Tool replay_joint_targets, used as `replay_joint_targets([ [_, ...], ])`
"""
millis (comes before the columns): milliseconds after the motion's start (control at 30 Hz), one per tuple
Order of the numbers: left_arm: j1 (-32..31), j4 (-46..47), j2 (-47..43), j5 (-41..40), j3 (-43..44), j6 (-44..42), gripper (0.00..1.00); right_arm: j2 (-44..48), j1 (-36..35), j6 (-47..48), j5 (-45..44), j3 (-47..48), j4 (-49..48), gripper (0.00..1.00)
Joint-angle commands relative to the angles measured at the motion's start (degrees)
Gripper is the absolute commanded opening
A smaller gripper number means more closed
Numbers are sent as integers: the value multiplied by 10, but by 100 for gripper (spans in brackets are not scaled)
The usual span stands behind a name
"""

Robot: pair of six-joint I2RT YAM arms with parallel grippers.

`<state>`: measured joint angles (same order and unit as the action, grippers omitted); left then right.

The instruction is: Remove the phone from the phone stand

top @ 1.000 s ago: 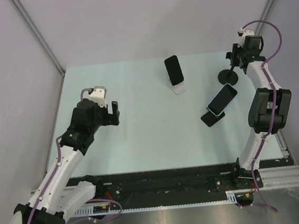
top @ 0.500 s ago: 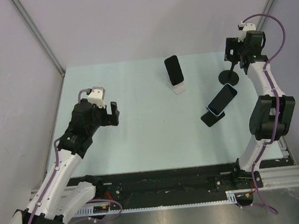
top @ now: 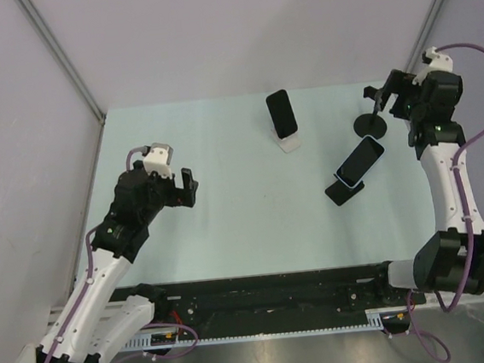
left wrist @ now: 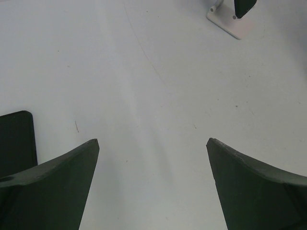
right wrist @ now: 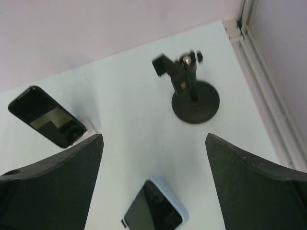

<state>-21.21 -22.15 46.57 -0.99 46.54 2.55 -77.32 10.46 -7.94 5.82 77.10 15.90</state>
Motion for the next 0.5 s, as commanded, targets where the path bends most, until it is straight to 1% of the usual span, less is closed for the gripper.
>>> replay_joint_targets([
  [0, -9, 23, -8, 30, -6, -11, 100, 52, 14, -80, 38, -87, 11, 93],
  [100, -11, 26, -6, 38, -7, -11, 100, 86, 31, -102, 49, -130, 5, 92],
  [133, -12, 26, -6, 41, -8, -11, 100, 93, 39, -102, 54, -164, -10, 91],
  [267, -13, 34, 1, 57, -9, -10, 100, 114, 61, -133, 116, -243, -60, 90],
  [333, -13, 35, 6, 64, -10, -9, 100, 121, 68, -144, 132, -281, -95, 87],
  [467, -13, 40, 11, 70, -12, -10, 100, 113, 88, -170, 182, -323, -153, 80],
])
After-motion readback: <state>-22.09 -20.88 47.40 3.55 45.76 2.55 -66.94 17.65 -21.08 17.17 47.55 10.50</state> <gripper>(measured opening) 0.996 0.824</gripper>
